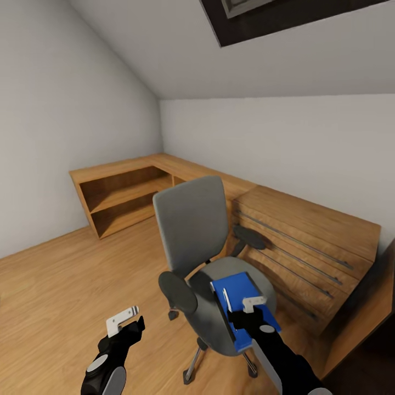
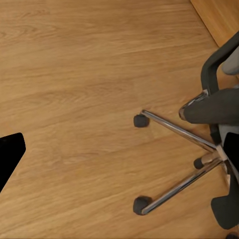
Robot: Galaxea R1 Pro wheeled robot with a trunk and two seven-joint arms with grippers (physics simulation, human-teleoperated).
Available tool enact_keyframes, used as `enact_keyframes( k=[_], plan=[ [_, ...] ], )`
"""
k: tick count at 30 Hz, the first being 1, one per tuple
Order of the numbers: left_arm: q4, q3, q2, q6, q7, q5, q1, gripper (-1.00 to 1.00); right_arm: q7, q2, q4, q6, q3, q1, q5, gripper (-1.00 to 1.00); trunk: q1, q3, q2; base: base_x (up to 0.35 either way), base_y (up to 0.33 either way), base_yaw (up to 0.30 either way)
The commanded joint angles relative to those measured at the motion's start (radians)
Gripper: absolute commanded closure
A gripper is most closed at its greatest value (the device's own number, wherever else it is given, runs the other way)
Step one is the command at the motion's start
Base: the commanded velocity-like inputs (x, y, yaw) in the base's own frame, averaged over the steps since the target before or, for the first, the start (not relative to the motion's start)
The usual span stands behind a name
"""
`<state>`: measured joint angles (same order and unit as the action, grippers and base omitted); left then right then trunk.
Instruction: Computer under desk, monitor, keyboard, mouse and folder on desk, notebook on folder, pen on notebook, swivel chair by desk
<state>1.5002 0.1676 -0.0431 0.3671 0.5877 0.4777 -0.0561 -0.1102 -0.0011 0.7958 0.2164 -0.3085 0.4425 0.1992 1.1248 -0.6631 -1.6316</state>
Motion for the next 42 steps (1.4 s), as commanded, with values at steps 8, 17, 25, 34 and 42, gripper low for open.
enact_keyframes(
  k=[8, 17, 25, 34, 42],
  plan=[
    [0.000, 0.001, 0.000, 0.002, 0.007, 0.007, -0.001, -1.00, -0.009, 0.000, 0.003, 0.042, -0.004, 0.001, 0.011, -1.00, 0.031, -0.026, -0.057, 0.000, 0.000, 0.000],
    [0.000, 0.001, 0.000, -0.001, 0.006, 0.006, -0.001, -1.00, -0.009, 0.000, 0.003, 0.042, -0.004, 0.001, 0.010, -1.00, 0.031, -0.026, -0.057, 0.000, 0.000, 0.000],
    [-0.003, 0.001, 0.002, -0.003, 0.003, 0.004, -0.001, -1.00, -0.009, 0.000, 0.003, 0.039, -0.004, 0.001, 0.009, -1.00, 0.031, -0.026, -0.057, 0.092, 0.000, 0.000],
    [-0.004, 0.001, 0.003, -0.003, 0.004, 0.003, -0.001, -1.00, -0.009, 0.000, 0.002, 0.037, -0.004, 0.001, 0.009, -1.00, 0.031, -0.026, -0.057, 0.153, 0.000, 0.000],
    [-0.001, -0.001, 0.001, -0.001, 0.006, 0.004, -0.001, -1.00, -0.009, 0.000, 0.003, 0.037, -0.004, 0.001, 0.009, -1.00, 0.031, -0.026, -0.057, 0.029, 0.000, 0.000]
  ],
)
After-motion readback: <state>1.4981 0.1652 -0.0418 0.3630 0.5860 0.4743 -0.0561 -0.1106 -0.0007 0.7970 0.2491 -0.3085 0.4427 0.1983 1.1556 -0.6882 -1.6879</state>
